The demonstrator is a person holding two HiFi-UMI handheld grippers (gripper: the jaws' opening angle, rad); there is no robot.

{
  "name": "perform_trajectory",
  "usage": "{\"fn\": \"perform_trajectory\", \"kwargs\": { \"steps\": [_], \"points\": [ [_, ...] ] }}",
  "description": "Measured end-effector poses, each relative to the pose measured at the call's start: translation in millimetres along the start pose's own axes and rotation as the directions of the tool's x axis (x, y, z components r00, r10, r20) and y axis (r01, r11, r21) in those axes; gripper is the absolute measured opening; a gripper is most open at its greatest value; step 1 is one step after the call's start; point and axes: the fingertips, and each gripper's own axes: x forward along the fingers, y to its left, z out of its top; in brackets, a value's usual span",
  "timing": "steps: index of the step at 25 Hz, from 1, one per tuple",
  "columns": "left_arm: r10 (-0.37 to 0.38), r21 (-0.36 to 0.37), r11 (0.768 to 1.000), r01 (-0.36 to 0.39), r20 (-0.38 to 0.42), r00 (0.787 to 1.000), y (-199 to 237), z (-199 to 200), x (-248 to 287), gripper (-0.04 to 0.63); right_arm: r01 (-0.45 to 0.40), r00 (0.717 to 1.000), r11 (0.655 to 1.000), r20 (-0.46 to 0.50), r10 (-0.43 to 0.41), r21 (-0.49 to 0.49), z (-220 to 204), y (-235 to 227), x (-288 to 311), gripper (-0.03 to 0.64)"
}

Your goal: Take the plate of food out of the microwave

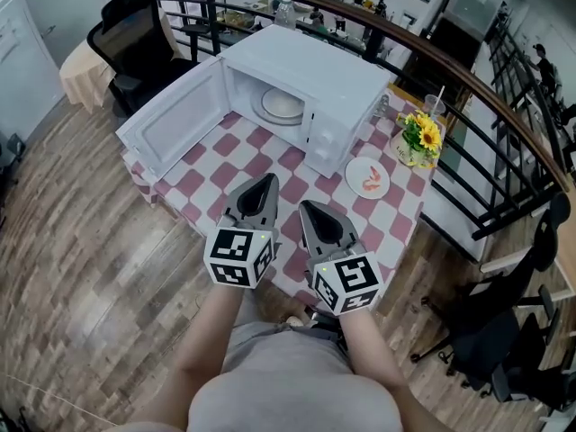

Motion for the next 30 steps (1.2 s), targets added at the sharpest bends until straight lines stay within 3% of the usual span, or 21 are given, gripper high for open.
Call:
{"fn": "perform_trajectory", "kwargs": {
  "steps": [12,23,30],
  "points": [
    [-0.103,-0.022,0.995,0.102,-0.050,0.993,53,-3,64,0.005,0.122,0.993,0.992,0.001,-0.122,0.023,1,-26,65,0.023],
    [-0.194,-0.105,0.977,0.184,-0.100,0.976,95,-17,122,0.006,0.200,0.979,0.979,-0.047,-0.198,0.028,-16,-49,118,0.023],
    [-0.231,-0.218,0.956,0.196,-0.147,0.962,121,-33,151,0.111,0.230,0.971,0.972,-0.074,-0.227,0.038,-24,-62,142,0.023]
  ]
}}
